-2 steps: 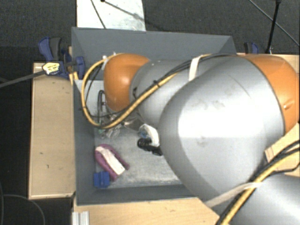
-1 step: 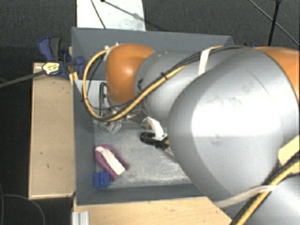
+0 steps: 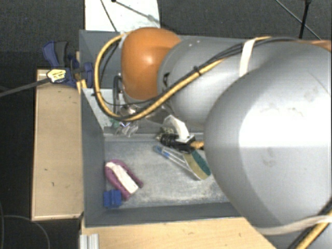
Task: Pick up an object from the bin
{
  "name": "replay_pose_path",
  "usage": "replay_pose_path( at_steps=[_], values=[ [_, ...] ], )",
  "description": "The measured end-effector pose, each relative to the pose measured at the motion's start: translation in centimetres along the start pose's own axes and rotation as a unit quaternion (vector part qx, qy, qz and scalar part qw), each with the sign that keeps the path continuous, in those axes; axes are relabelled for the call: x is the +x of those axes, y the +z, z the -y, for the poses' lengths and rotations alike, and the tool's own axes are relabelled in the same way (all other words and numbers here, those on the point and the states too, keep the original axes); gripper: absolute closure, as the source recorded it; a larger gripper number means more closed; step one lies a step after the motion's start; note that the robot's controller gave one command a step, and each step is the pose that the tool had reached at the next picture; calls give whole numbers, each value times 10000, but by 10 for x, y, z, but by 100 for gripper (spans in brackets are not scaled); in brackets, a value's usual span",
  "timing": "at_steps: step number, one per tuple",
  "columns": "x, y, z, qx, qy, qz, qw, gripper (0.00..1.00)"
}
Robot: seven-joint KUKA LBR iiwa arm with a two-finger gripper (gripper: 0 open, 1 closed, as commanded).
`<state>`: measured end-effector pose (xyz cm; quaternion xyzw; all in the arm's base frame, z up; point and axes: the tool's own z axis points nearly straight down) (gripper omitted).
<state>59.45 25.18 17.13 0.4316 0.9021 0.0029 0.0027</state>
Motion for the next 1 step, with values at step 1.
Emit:
replay_pose_path(
  at_steps=[1],
  values=[
    [-1, -4, -1, 15, -32, 3, 10000, 100]
  ],
)
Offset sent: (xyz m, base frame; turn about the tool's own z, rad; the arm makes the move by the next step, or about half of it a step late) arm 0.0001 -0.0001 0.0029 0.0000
